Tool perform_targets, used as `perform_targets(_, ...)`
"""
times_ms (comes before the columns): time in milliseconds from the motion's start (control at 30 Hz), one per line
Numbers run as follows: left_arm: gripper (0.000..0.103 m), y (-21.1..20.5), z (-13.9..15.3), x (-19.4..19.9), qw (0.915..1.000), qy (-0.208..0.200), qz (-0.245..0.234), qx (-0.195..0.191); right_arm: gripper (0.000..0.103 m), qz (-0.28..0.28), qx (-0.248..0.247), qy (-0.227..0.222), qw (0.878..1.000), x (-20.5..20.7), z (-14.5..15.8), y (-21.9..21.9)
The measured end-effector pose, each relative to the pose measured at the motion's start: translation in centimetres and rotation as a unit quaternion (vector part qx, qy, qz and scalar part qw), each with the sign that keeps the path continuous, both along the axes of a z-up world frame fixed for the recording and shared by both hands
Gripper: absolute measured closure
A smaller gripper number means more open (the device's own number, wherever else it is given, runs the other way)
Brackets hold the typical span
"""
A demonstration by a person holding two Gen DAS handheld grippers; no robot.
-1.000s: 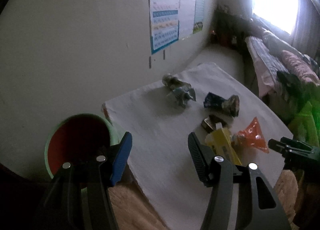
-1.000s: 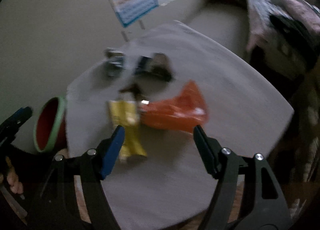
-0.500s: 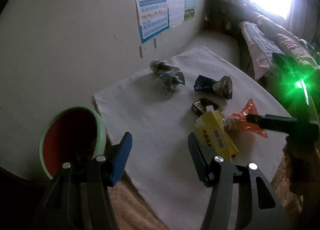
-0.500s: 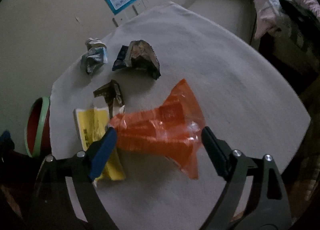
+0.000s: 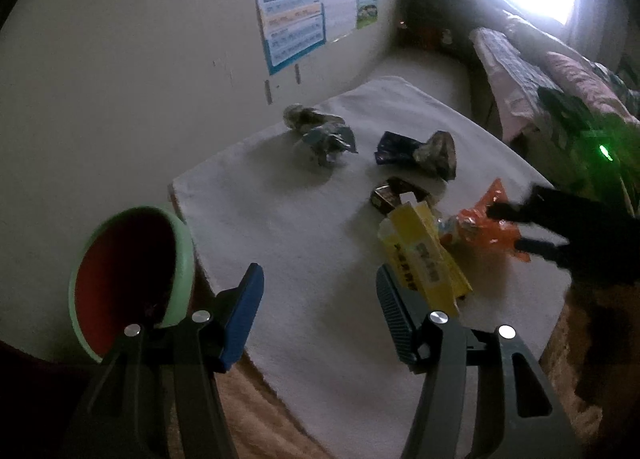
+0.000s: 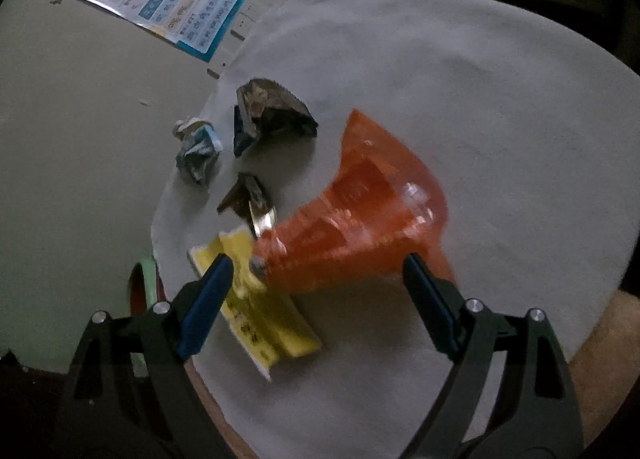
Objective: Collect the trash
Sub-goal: 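Grasp the orange plastic bag with the right gripper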
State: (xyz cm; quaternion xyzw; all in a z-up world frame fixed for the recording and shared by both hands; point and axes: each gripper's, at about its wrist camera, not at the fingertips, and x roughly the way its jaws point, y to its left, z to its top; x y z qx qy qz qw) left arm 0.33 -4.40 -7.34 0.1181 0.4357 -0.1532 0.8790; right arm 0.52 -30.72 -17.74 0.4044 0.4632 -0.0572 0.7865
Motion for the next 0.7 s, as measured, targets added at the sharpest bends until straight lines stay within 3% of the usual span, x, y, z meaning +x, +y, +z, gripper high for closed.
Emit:
perform_targets(167,0.047,0.3,0.0,0.0,1.0,0.001,0.003,-0.002,0.018,-0.041,-0.013,0.03,0.999,3.0,-0.9,-1.0)
perform_targets(267,0.047,0.6,-0.1,0.0,1.0,0.002,0.007,-0.003,0.019,-0.018,-0.066,0.042,0.997,4.8,-0.7,-0.5)
perform_targets(300,0.047,0.7,-0.1,0.0,0.9999,0.004,0.009,-0.004,0.022,-0.003,-0.085,0.045,0.995,5.1,-0.5,-0.1)
perform_targets(367,0.047,0.7,-0.3,0.1,0.9999,0.006,0.011,-0.004,0.048,0.032,-0.119,0.047,0.991,5.5,-0.5,0.9)
perform_targets(400,0.047,0.6,-0.3,0.1,0.9999,0.007,0.011,-0.005,0.049,0.048,-0.134,0.047,0.989,5.5,-0.5,1.4)
perform_targets(533,0.047,-0.2,-1.2,-0.2,0.9999,0.017,-0.001,0.002,0.058,0.088,-0.12,0.01,0.989,3.9,-0.2,1.8)
perform_targets(700,0.047,-2.1,-2.3,-0.2,0.9993,0.028,-0.026,0.002,0.058,0.085,-0.144,-0.036,0.985,-0.6,2.5,1.3)
